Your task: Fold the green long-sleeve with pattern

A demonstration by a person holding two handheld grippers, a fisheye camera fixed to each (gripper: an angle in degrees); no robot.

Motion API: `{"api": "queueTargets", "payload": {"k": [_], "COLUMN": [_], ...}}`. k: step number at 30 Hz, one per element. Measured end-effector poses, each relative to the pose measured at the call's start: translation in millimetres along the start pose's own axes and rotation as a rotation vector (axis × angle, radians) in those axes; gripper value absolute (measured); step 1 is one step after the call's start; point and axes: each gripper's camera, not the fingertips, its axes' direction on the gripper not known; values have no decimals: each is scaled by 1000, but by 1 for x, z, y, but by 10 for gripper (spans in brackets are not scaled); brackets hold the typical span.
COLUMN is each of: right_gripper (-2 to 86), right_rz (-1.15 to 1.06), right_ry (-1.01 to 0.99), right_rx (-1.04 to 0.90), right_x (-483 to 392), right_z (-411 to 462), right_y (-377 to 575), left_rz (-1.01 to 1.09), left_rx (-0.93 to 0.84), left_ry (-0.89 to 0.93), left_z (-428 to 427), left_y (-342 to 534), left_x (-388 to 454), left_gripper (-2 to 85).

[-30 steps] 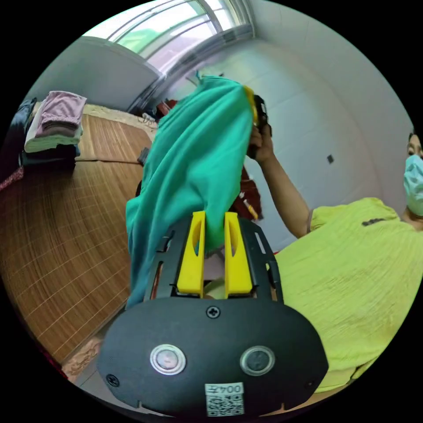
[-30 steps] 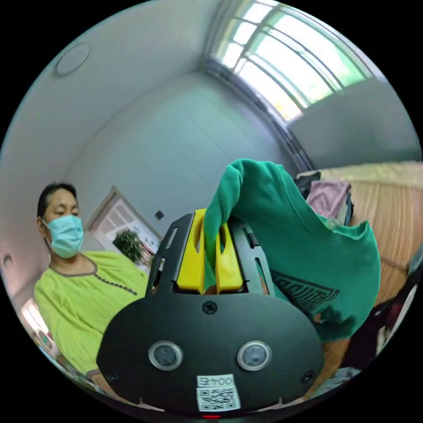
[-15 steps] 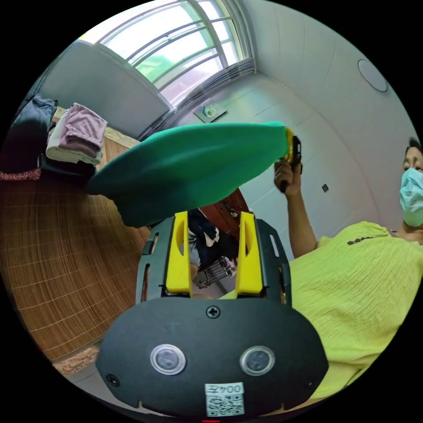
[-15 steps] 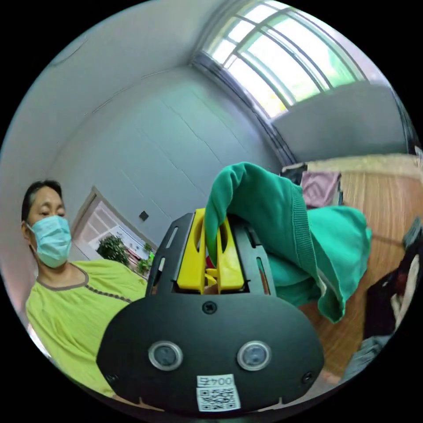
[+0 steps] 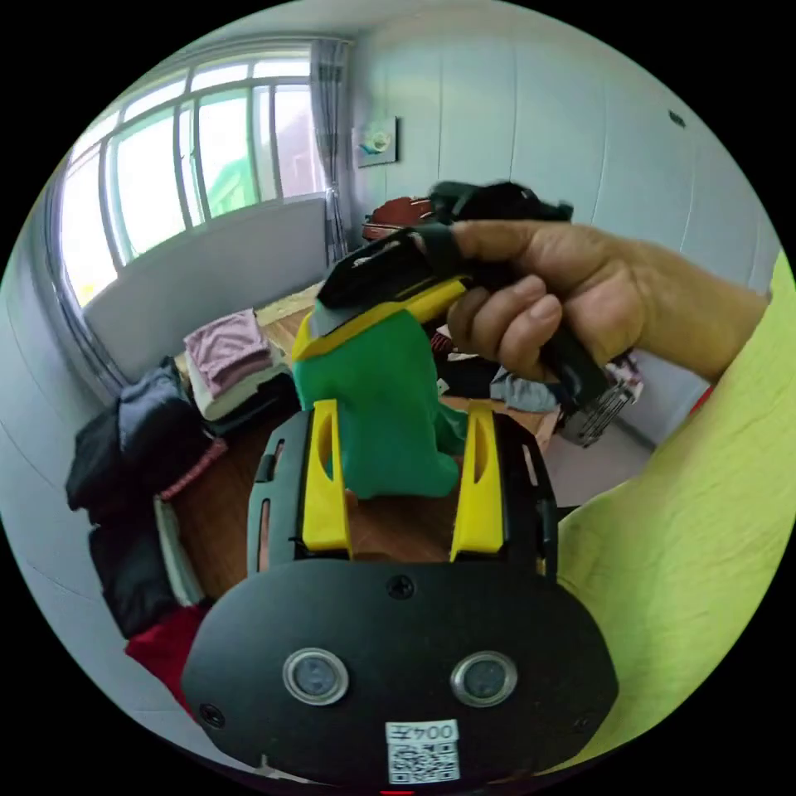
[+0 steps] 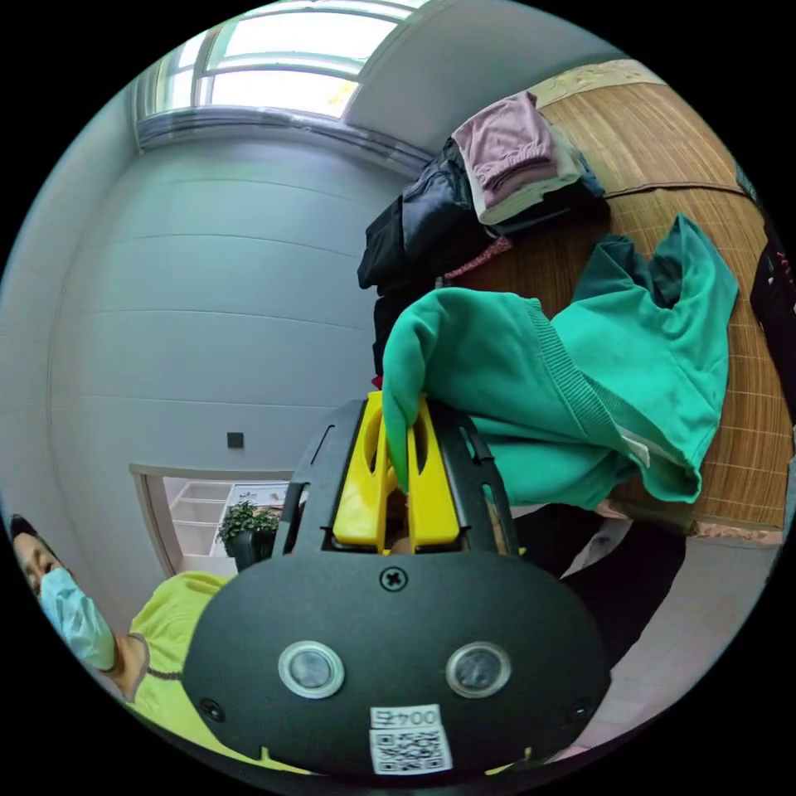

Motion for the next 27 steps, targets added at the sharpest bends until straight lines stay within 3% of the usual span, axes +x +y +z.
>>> {"api": "queueTargets", "payload": {"k": [9, 13, 20, 23, 27], "right_gripper": [43, 43, 42, 46, 52], "right_rz": [37, 113, 39, -109, -308], "right_ry": [56, 9, 62, 136, 181], "right_rx": [113, 201, 138, 62, -55], "right_x": [-38, -35, -44, -52, -59], "right_z": [10, 6, -18, -43, -86], "right_y": [13, 23, 20, 9, -7], "left_rz": [-42, -117, -187, -171, -263], "left_rx": [6, 21, 62, 90, 90], "left_ry": [-280, -280, -322, -239, 151], "left_z": [84, 118, 160, 172, 193], "left_y": [7, 7, 1, -13, -39], "left_x": [58, 53, 40, 21, -44], "left_gripper": [214, 198, 122, 48, 12]}}
